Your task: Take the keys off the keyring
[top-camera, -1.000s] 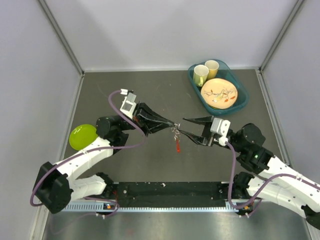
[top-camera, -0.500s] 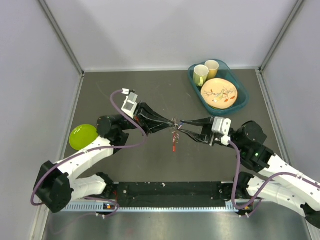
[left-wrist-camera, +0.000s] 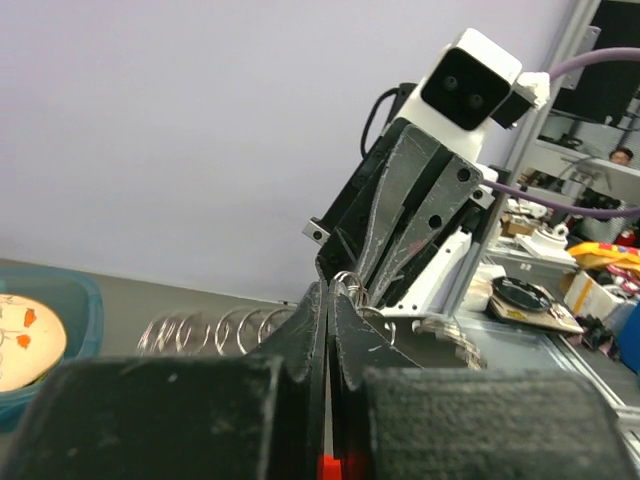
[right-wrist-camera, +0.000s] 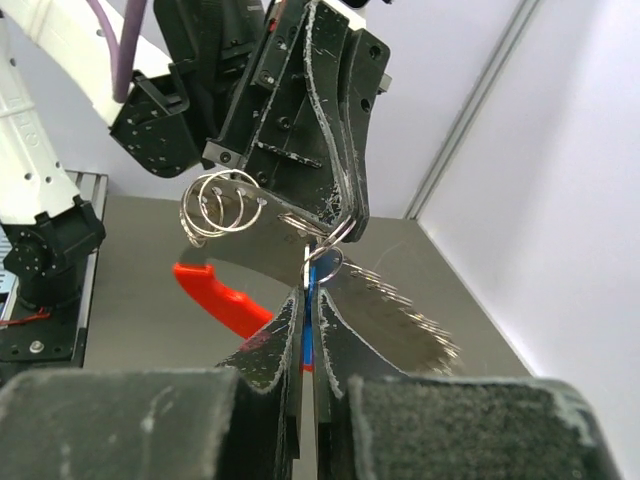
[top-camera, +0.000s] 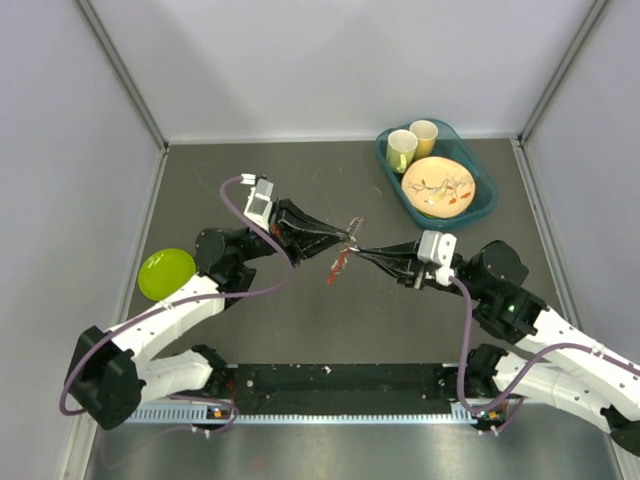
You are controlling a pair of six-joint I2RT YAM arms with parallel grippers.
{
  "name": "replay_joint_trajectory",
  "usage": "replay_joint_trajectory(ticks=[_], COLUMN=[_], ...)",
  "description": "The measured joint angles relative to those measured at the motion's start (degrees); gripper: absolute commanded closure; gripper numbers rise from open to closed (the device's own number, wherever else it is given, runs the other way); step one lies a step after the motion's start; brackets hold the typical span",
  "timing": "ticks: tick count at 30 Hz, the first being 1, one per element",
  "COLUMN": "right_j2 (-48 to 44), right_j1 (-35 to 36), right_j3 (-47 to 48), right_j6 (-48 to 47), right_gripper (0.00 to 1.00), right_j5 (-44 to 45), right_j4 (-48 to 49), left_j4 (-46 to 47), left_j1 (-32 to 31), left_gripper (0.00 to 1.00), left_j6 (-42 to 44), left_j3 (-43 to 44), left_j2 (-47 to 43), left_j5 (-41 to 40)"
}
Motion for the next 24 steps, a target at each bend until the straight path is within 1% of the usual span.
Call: replay_joint_trajectory(ticks=[5,10,16,20,24], right_j2=[1.9,4.3,8.0,8.5,8.7], right_j1=[0.0,0.0,0.0,0.0,0.0], right_j3=[0.0,0.0,1.7,2.3,2.3], right_j6=[1.5,3.7,5.4,6.1,6.9], right_gripper=[1.0,1.0,1.0,1.0,1.0], right_j5=[2.8,5.6,9.5,11.7,13.0], right_j4=[0.5,0.7,-1.2,-1.9,-2.6], left_j4=[-3.3,-3.8,-7.4,-10.0,-10.6], left_j1=[0.0,0.0,-0.5,-1.0,-1.5], left_gripper=[1.0,1.0,1.0,1.0,1.0], left_j6=[1.7,2.0,3.5,4.8,5.4], left_j3=[-0.9,-2.2,-4.1,-4.5,-5.2], left_j2=[-1.2,-1.5,-4.0,-4.8,-4.8], left_j5=[-3.4,-6.3,-10.3,-12.2,-13.3])
